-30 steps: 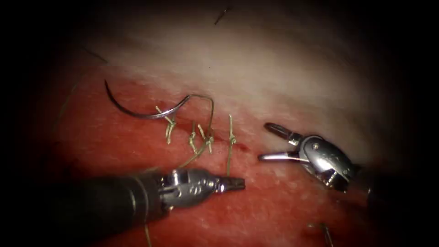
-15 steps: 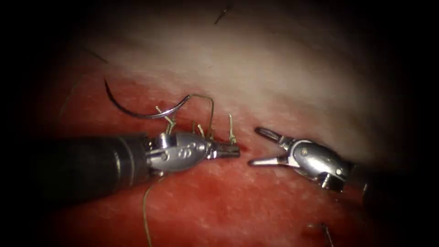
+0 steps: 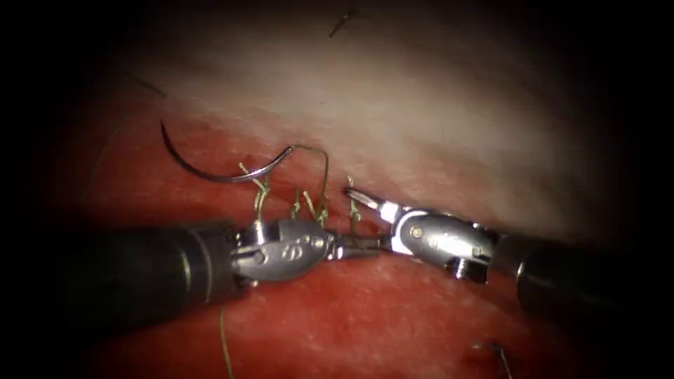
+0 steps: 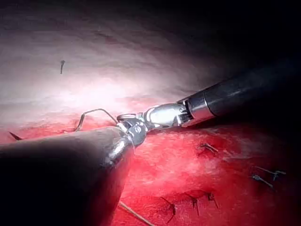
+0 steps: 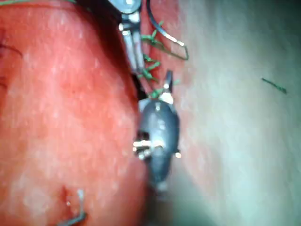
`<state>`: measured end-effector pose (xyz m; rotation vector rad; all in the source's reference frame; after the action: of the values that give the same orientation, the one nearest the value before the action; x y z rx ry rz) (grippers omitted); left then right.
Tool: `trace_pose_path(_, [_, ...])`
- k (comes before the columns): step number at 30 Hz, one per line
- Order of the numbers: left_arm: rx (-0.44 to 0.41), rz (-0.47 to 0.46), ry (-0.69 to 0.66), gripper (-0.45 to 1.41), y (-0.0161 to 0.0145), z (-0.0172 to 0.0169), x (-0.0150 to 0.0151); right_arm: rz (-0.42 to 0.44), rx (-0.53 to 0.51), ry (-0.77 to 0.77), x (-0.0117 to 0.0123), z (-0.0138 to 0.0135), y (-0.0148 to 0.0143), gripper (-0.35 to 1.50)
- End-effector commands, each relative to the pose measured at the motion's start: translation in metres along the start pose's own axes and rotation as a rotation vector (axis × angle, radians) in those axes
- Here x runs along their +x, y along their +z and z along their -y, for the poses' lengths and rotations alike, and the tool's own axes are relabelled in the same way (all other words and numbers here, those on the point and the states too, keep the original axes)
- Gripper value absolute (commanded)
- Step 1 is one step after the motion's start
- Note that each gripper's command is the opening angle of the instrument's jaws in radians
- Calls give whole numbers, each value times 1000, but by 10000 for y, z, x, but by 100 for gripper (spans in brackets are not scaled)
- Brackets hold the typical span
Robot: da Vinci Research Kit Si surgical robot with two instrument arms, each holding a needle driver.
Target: Wound Closure
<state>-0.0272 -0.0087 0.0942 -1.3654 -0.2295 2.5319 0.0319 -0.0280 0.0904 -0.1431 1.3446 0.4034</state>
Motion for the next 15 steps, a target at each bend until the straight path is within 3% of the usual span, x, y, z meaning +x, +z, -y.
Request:
trace_pose_path(1, [-2, 0, 3, -45, 8, 0, -1, -4, 2, -1, -5, 3, 10, 140])
trace_pose_path(15, [-1, -2, 10, -45, 14, -2, 0, -16, -9, -2, -2, 11, 24, 140])
